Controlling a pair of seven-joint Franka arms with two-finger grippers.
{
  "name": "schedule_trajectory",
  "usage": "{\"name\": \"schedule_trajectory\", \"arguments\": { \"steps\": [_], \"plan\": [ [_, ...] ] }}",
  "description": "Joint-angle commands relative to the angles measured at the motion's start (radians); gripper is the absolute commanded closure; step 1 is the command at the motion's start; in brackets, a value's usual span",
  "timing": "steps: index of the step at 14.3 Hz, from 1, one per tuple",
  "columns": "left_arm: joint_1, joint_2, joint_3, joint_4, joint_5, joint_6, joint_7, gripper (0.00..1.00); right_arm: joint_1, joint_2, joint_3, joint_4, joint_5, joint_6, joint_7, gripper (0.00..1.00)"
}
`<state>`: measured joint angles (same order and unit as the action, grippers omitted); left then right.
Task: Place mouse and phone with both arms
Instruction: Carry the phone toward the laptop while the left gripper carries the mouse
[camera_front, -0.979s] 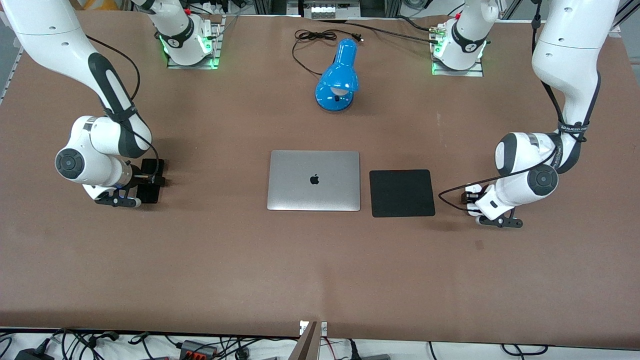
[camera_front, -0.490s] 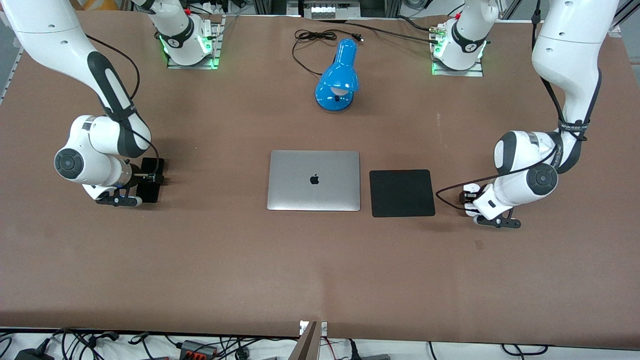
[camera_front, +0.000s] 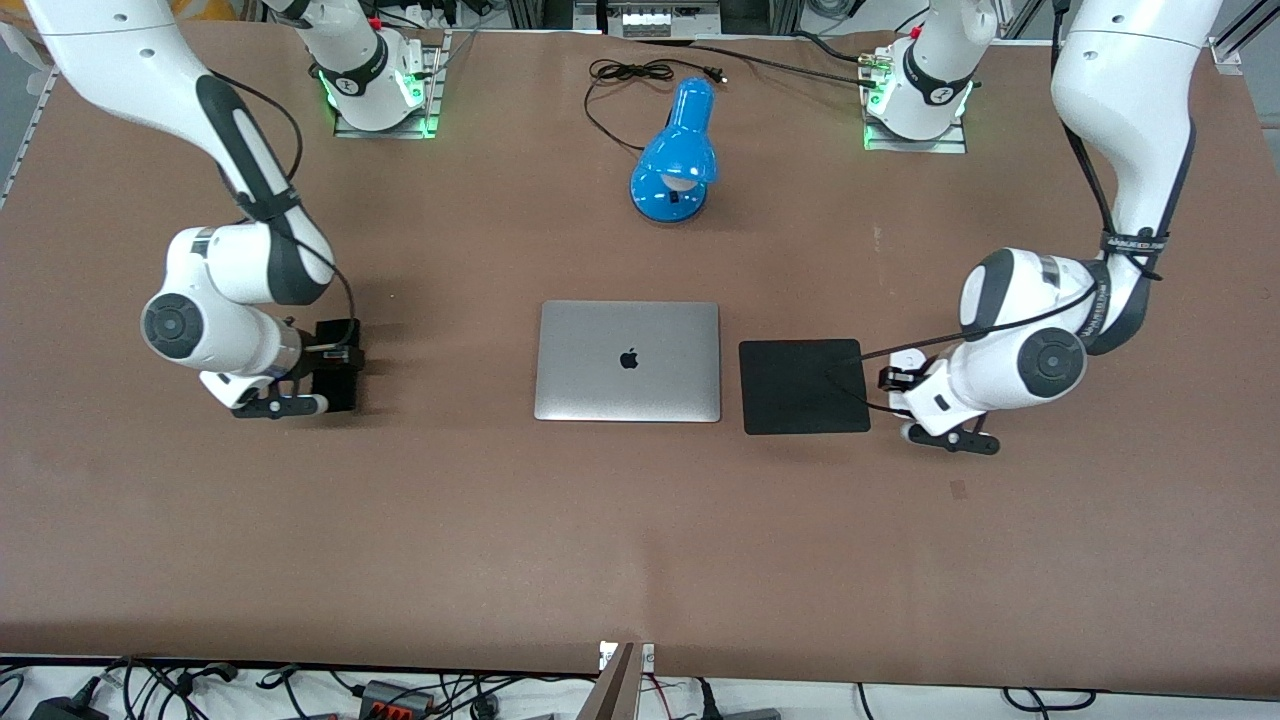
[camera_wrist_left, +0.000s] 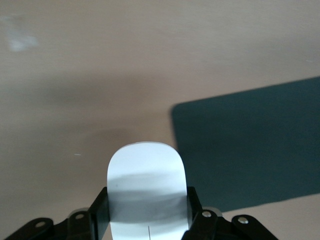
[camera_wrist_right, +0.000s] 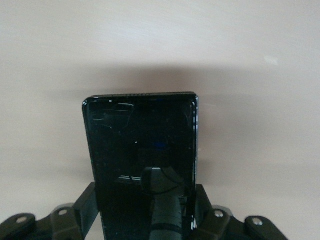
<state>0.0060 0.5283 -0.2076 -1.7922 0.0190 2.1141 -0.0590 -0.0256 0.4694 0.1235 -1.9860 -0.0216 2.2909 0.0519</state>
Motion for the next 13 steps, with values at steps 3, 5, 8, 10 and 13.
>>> {"name": "schedule_trajectory", "arguments": {
  "steps": [3,5,8,10,13],
  "plan": [
    [-0.035,0.030,-0.084,0.005,-0.018,0.018,-0.030,0.83,0.071,0.011,0.093,0.039,0.009,-0.014,0.248,0.69],
    [-0.081,0.065,-0.082,0.000,-0.011,0.062,-0.105,0.80,0.148,0.037,0.093,0.062,0.008,-0.014,0.371,0.70],
    [-0.109,0.104,-0.081,-0.004,-0.004,0.119,-0.153,0.79,0.245,0.075,0.090,0.102,-0.003,-0.011,0.482,0.70],
    [-0.109,0.116,-0.079,-0.004,-0.004,0.133,-0.153,0.79,0.251,0.110,0.090,0.133,-0.009,-0.010,0.496,0.70],
    [-0.109,0.116,-0.079,-0.007,-0.002,0.133,-0.154,0.77,0.265,0.133,0.090,0.151,-0.009,0.002,0.493,0.70]
  ]
}}
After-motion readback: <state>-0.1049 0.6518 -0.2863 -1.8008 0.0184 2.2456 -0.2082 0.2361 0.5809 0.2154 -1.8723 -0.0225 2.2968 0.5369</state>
